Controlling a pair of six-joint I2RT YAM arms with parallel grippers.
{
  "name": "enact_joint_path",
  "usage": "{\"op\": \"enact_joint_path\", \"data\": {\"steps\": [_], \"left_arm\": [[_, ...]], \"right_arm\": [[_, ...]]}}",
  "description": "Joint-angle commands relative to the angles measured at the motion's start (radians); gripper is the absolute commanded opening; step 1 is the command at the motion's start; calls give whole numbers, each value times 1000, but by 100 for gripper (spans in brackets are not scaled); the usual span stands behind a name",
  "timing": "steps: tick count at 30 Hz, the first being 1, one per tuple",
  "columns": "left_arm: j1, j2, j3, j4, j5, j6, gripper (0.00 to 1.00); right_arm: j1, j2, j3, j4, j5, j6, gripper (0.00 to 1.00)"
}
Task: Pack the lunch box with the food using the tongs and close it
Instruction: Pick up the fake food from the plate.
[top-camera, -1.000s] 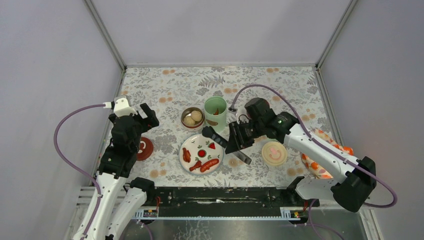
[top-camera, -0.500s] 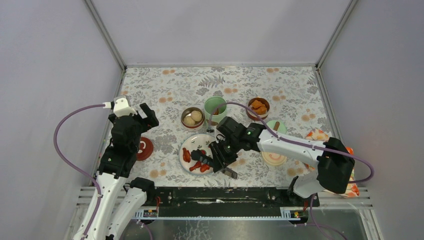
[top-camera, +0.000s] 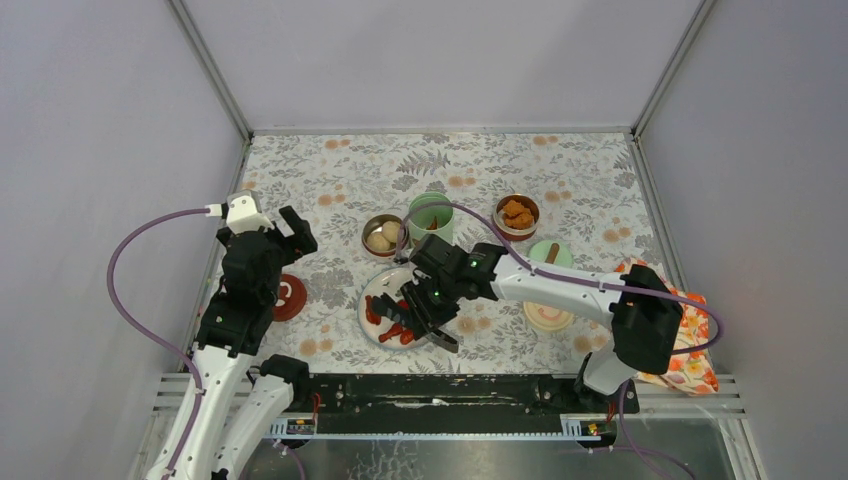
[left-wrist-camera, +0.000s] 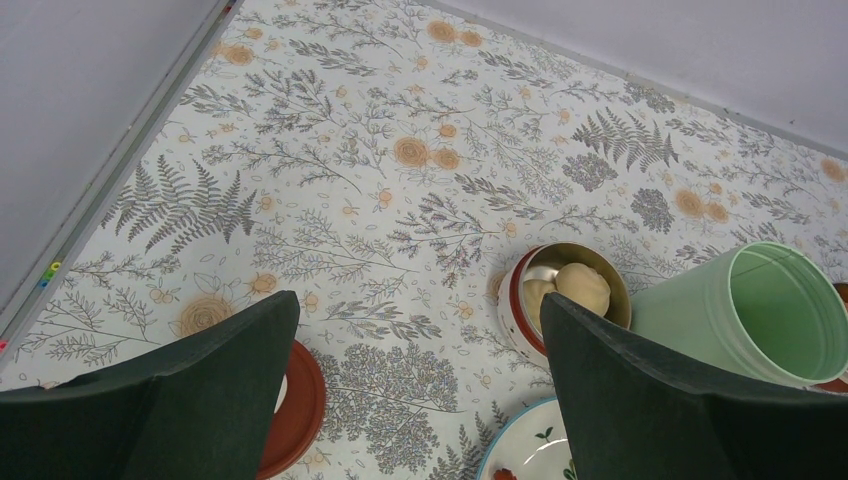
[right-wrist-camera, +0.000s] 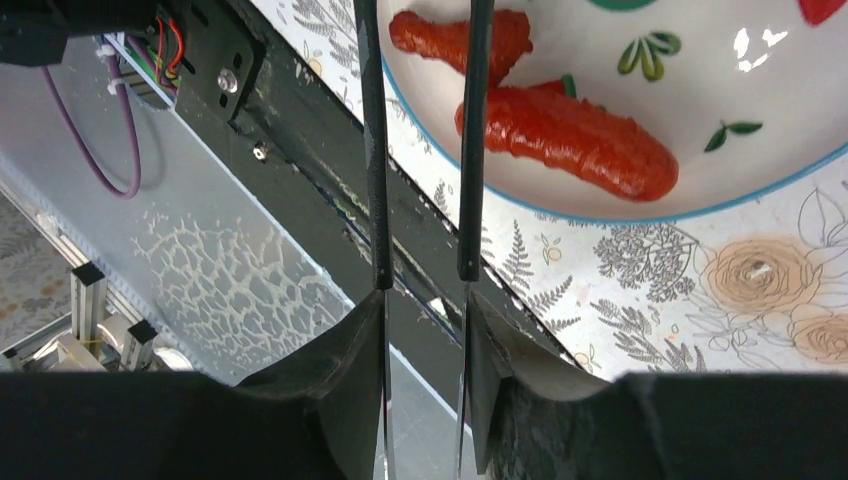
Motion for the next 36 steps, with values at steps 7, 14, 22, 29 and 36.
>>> {"op": "enact_joint_path", "data": {"steps": [7,14,22,29,36], "left_arm": [[11,-5,-8,55,8,-2,98],[10,-11,-8,53,8,-2,99],[11,-17,-7,54,7,-2,98],[11,-22,-7,53,7,-1,99],[11,-27,-8,53,5,0,98]], "right_arm": [[12,120,184,-69,91,-48,40],[11,203,261,-109,97,-84,41],[6,262,313,-125,97,-102,41],[-3,293,346,-149,73,-114,41],[-5,332,365,-174,66,-125,39]]}}
